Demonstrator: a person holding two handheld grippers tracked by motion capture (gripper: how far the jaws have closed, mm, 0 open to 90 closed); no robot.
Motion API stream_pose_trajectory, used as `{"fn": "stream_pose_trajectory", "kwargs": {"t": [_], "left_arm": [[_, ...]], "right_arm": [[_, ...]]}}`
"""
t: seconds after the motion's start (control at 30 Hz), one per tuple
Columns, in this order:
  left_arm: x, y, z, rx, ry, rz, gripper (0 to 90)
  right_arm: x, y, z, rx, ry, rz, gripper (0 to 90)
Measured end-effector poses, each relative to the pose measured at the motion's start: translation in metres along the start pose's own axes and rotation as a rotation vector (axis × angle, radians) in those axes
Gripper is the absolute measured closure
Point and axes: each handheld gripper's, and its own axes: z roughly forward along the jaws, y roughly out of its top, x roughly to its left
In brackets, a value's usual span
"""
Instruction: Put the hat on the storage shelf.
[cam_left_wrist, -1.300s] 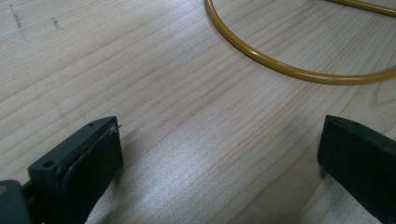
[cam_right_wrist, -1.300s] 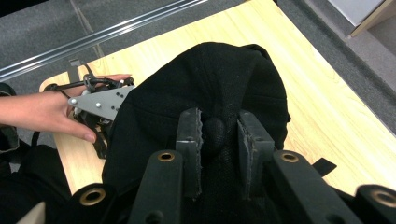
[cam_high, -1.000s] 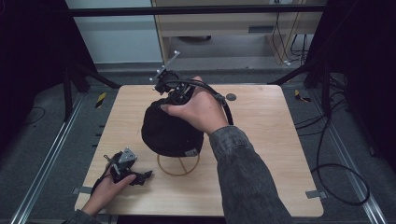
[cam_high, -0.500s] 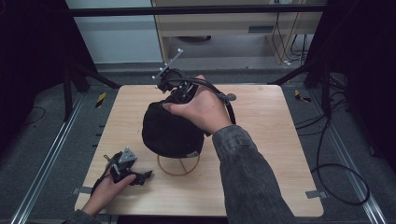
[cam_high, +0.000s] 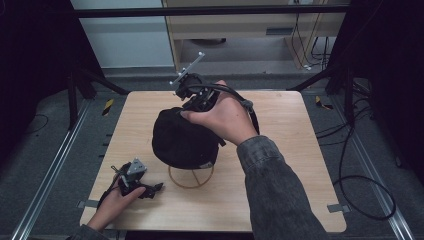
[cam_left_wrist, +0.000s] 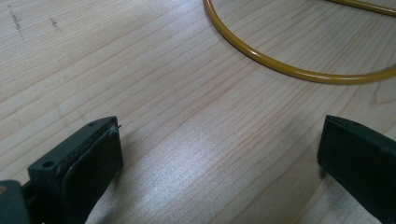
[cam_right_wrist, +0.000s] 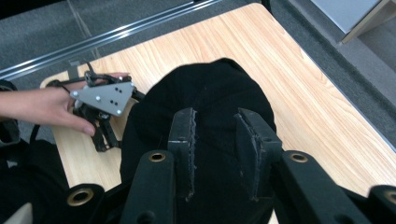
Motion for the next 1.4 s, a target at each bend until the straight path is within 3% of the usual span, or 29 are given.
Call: {"fn": "stream_pose_trajectory", "kwargs": {"t": [0.73,0.97,1.13,1.23,1.4], "left_arm": [[0.000,0.001,0.001,0.000,-0.003,0.003,0.0],[0.000,0.000,0.001,-0.002,-0.001,0.000,0.0],[0.000,0.000,0.001,-0.001,0.000,0.000,0.0],[0.000,0.000,0.000,-0.001,0.001,-0.001,0.0],[-0.001,0.000,0.000,-0.002,0.005,-0.003,0.0]], "right_arm": [[-0.013,-0.030,-0.027,-0.013,-0.050,0.043,67.0],[-0.011,-0.044,-0.038,-0.057,-0.068,0.076,63.2],[-0.015,-0.053,-0.047,-0.069,-0.099,0.107,51.9],[-0.020,-0.060,-0.051,-0.100,-0.154,0.132,38.8],[-0.024,-0.073,-0.053,-0.128,-0.211,0.153,24.1]]}}
